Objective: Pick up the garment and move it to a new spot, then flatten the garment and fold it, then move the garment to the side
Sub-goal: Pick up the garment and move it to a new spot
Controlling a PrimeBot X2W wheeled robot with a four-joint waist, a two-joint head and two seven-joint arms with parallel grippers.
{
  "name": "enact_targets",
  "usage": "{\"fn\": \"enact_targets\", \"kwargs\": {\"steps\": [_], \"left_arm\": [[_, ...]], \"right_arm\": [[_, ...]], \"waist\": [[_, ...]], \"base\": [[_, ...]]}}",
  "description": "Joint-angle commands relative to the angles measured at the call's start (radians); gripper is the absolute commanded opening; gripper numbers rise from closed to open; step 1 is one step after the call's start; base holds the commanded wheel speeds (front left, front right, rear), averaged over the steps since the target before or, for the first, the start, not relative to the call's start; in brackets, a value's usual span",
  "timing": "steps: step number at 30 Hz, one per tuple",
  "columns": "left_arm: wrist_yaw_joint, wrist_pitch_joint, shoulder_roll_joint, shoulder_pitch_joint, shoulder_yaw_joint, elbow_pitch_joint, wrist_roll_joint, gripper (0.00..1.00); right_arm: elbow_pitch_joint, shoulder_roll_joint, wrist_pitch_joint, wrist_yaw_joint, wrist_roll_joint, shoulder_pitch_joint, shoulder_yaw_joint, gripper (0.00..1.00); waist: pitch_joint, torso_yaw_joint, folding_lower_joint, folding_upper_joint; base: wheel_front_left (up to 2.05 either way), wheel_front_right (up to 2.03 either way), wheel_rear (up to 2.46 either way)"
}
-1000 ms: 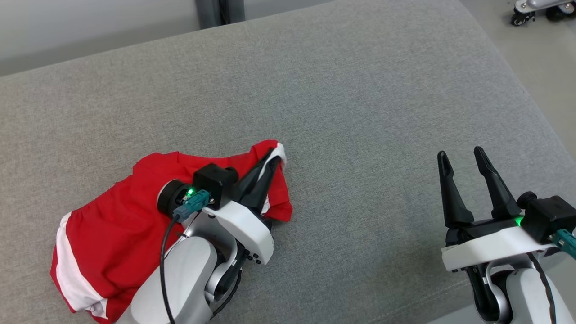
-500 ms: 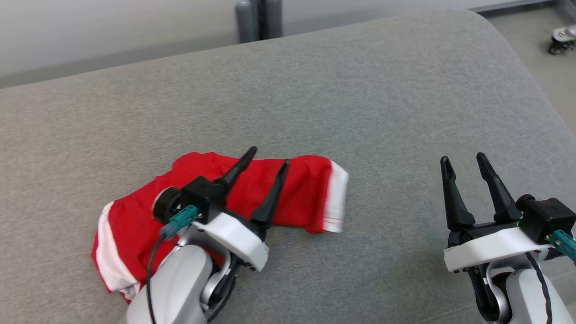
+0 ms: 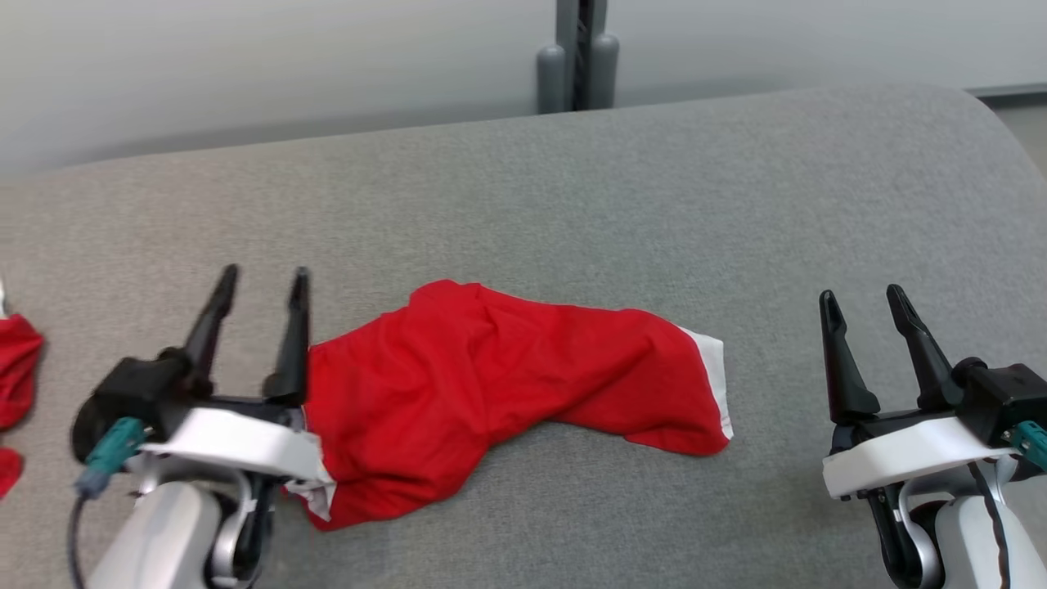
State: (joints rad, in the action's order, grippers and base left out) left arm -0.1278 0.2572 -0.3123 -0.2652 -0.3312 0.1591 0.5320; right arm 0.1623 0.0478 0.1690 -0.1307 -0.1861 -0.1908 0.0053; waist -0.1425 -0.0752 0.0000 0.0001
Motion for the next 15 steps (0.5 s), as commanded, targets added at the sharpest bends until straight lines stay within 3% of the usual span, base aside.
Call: {"fn": "enact_targets", "kwargs": {"steps": [1, 8, 15], "left_arm": [[-0.007, 0.005, -0.011, 0.015, 0.009, -0.009, -0.001, 1.00], [-0.050, 0.008, -0.072, 0.145, 0.104, -0.103, 0.001, 1.00], [-0.062, -0.011, -0.104, 0.252, 0.107, -0.182, 0.004, 1.00]], "right_arm": [[-0.004, 0.005, -0.003, 0.000, 0.003, 0.009, -0.003, 1.00], [-0.005, 0.005, -0.026, 0.000, 0.021, 0.032, 0.005, 1.00], [-0.013, 0.005, -0.045, 0.000, 0.035, 0.081, 0.004, 1.00]], "waist": [[0.018, 0.018, 0.0000, -0.0001], [0.074, 0.030, 0.0000, -0.0001], [0.121, 0.034, 0.0000, -0.0001]], "base": [[0.00, 0.00, 0.00], [0.00, 0.00, 0.00], [0.00, 0.00, 0.00]]}}
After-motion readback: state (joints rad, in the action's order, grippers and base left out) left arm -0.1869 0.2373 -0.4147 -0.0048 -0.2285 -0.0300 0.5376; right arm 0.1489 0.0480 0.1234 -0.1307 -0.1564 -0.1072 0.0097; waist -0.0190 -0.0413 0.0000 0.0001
